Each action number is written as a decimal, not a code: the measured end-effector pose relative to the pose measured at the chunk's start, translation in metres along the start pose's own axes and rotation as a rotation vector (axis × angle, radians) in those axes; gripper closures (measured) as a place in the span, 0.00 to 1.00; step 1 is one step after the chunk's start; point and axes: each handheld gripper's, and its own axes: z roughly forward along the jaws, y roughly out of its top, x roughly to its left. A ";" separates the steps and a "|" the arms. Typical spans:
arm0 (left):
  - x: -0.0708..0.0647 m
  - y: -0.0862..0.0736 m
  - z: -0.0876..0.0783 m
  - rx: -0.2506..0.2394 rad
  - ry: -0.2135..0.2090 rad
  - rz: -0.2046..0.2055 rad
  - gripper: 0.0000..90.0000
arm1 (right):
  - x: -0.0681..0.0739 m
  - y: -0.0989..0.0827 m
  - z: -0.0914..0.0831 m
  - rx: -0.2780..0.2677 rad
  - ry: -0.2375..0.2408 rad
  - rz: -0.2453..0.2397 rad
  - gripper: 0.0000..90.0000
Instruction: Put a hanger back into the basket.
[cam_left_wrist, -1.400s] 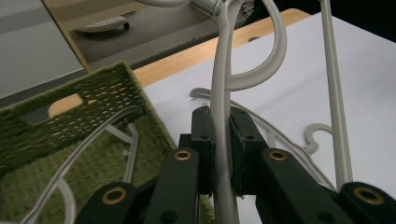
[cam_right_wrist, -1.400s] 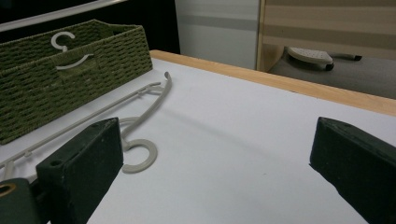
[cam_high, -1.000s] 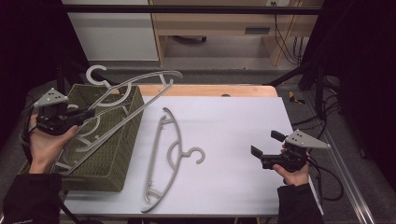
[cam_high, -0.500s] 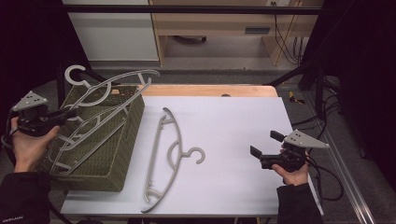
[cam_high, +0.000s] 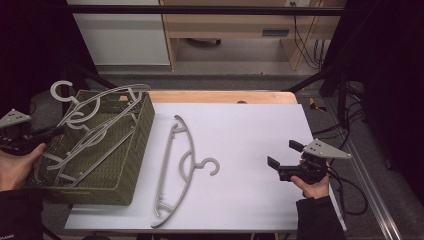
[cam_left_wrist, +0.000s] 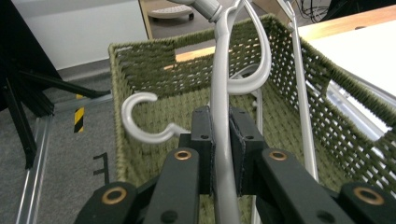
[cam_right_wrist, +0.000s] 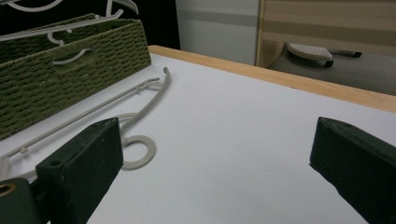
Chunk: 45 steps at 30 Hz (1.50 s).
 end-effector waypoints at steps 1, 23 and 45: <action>0.001 -0.001 -0.001 0.001 0.001 -0.001 0.90 | 0.000 0.000 0.000 0.000 0.002 0.000 0.03; -0.012 -0.012 0.025 0.110 0.043 0.029 0.90 | 0.001 0.000 0.001 0.005 0.001 0.000 0.03; -0.015 -0.025 0.047 0.317 0.101 0.020 0.77 | 0.001 -0.001 0.002 0.009 0.002 -0.003 0.03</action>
